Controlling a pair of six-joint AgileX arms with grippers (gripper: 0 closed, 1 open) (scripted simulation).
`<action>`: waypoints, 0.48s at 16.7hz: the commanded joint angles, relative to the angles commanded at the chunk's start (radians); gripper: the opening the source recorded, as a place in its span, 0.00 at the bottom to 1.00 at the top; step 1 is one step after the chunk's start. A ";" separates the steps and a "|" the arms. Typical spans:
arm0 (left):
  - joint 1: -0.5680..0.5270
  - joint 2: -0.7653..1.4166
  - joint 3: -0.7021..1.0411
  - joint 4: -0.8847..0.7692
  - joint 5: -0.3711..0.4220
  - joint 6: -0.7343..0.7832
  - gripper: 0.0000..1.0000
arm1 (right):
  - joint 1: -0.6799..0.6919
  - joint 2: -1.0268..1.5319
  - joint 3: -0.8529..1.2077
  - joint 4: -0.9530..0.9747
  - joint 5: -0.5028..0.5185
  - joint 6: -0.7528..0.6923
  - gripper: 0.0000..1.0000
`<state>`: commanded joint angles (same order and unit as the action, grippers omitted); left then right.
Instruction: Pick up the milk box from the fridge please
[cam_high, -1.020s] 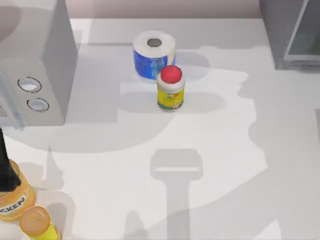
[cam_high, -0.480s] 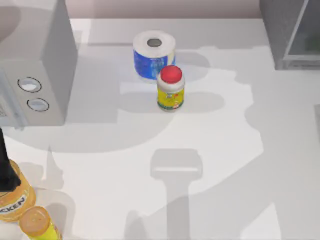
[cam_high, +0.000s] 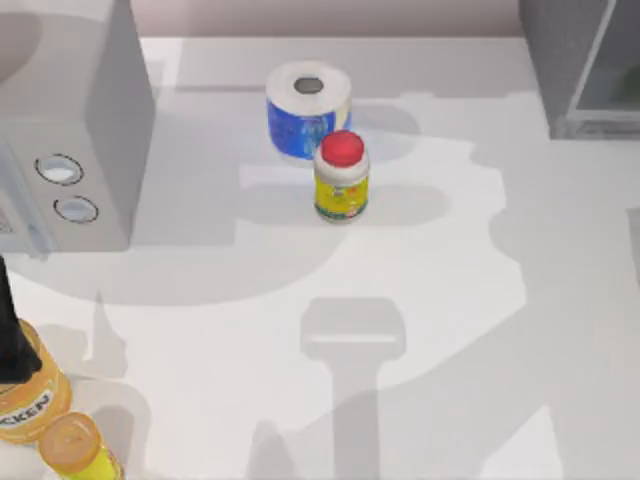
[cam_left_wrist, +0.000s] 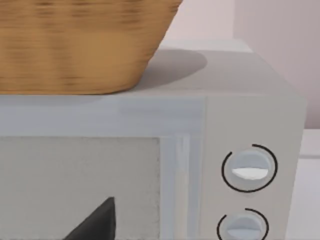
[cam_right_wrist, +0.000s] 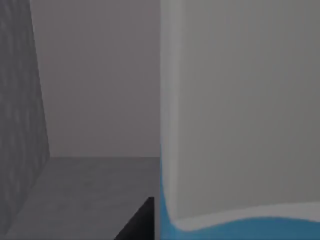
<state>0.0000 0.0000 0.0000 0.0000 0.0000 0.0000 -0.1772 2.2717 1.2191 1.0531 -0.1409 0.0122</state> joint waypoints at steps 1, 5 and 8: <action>0.000 0.000 0.000 0.000 0.000 0.000 1.00 | 0.000 0.000 0.000 0.000 0.000 0.000 0.32; 0.000 0.000 0.000 0.000 0.000 0.000 1.00 | 0.000 0.000 0.000 0.000 0.000 0.000 0.02; 0.000 0.000 0.000 0.000 0.000 0.000 1.00 | 0.000 0.000 0.000 0.000 0.000 0.000 0.00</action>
<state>0.0000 0.0000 0.0000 0.0000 0.0000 0.0000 -0.1772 2.2717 1.2191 1.0531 -0.1409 0.0122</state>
